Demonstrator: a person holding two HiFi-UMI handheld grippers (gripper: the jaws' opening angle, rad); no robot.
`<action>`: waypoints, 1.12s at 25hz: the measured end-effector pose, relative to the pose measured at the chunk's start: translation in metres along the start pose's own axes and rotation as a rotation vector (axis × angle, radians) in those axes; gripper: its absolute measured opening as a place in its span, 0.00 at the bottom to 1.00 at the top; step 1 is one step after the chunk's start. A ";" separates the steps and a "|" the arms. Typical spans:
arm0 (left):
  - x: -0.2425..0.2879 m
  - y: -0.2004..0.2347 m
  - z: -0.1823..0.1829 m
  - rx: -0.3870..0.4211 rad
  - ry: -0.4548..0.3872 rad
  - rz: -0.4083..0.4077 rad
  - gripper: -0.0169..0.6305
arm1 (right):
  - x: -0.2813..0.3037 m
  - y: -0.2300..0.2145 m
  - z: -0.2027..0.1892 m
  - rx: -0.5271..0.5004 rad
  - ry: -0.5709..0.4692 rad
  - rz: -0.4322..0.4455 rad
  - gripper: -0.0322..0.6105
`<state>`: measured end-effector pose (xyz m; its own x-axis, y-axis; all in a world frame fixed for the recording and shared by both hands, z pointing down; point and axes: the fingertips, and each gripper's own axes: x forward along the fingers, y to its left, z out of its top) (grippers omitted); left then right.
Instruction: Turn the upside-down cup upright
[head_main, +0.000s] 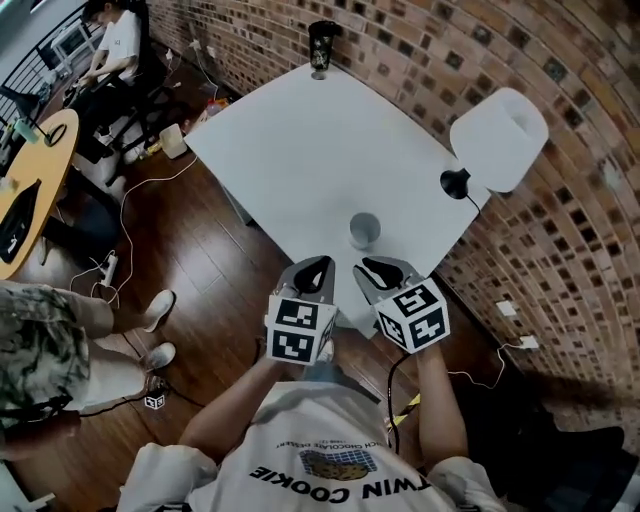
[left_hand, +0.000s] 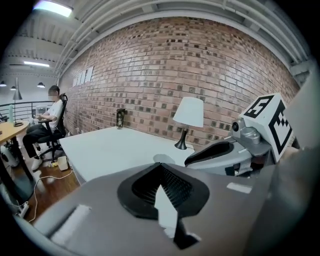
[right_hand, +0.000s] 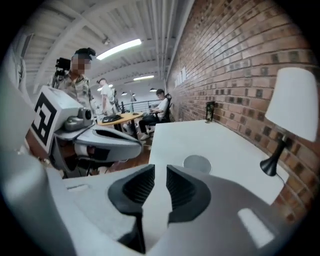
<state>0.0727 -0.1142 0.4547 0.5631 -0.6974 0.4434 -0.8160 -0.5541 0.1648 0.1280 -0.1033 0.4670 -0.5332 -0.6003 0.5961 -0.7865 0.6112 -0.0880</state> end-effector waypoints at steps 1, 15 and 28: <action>-0.007 -0.001 -0.002 -0.005 -0.004 -0.005 0.03 | -0.003 0.006 0.002 0.052 -0.036 -0.021 0.16; -0.147 -0.021 -0.070 0.027 -0.015 -0.062 0.03 | -0.053 0.150 -0.028 0.279 -0.208 -0.231 0.11; -0.219 -0.072 -0.108 0.056 0.000 -0.130 0.03 | -0.112 0.225 -0.068 0.307 -0.237 -0.324 0.09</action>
<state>-0.0060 0.1275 0.4405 0.6635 -0.6184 0.4211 -0.7277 -0.6641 0.1714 0.0320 0.1362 0.4347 -0.2746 -0.8564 0.4372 -0.9596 0.2155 -0.1807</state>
